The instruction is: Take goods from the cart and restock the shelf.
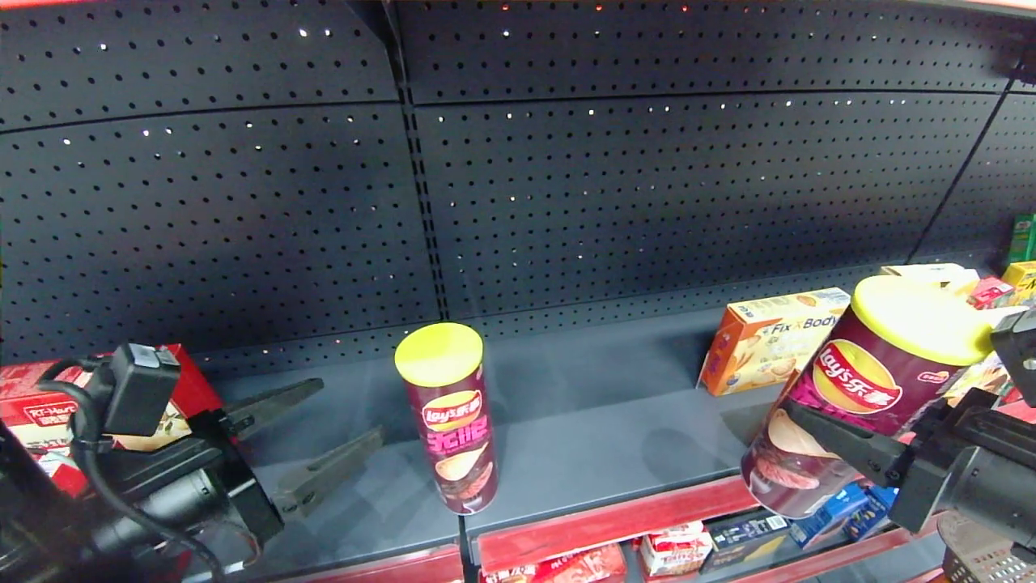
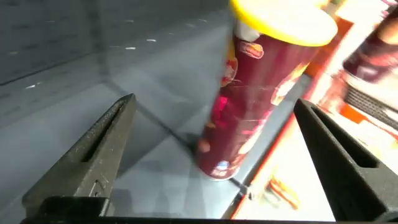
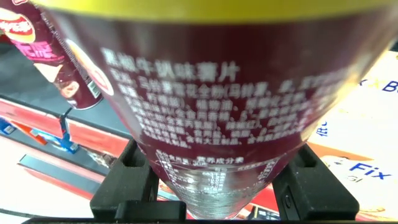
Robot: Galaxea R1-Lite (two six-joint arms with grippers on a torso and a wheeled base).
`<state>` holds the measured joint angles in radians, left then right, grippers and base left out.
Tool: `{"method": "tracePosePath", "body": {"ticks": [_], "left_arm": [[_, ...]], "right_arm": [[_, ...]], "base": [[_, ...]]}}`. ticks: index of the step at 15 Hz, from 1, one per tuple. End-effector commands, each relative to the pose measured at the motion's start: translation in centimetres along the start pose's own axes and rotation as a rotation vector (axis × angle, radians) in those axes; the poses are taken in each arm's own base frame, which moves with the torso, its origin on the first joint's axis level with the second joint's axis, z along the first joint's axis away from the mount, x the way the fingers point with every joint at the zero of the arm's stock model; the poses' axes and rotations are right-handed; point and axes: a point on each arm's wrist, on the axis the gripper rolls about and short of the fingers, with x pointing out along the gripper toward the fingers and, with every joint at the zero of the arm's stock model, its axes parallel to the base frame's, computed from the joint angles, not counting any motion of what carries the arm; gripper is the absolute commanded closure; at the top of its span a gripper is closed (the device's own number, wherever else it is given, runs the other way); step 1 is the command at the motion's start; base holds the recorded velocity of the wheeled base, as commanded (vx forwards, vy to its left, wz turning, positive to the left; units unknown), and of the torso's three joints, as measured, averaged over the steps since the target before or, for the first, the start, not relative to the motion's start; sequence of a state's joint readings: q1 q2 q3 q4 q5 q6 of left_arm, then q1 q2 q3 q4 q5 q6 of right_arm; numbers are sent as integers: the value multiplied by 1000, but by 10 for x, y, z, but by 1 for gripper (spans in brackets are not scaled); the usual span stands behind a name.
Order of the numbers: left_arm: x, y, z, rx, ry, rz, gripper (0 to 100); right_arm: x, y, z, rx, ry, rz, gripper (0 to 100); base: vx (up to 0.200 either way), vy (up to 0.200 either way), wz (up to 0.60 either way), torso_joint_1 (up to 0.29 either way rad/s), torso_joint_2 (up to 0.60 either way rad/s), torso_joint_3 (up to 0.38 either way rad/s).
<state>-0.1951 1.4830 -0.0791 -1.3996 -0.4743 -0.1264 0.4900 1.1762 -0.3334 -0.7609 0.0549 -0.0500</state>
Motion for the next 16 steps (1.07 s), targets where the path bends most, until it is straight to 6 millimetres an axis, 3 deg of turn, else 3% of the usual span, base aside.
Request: {"method": "tracePosePath", "body": {"ticks": [1, 5, 7, 11, 15, 16], "left_arm": [[-21, -13, 10, 31, -78, 43, 0], [-56, -25, 9, 53, -81, 225, 0], [-63, -24, 8, 95, -68, 374, 0], [-84, -31, 8, 136, -85, 443, 0], [-124, -49, -6, 134, -76, 489, 0], [-145, -61, -16, 128, -57, 491, 0]], "right_arm": [[0, -2, 1, 0, -2, -8, 100], [3, -3, 1, 2, 0, -16, 100], [10, -4, 6, 0, -6, -19, 100], [27, -3, 18, -5, -21, -14, 100], [41, -4, 18, -4, -7, -28, 100], [46, -3, 19, -1, -4, -19, 100]], "base": [[0, 0, 0, 0, 0, 0], [0, 0, 0, 0, 0, 0], [0, 0, 0, 0, 0, 0], [0, 0, 0, 0, 0, 0], [0, 0, 0, 0, 0, 0], [0, 0, 0, 0, 0, 0]]}}
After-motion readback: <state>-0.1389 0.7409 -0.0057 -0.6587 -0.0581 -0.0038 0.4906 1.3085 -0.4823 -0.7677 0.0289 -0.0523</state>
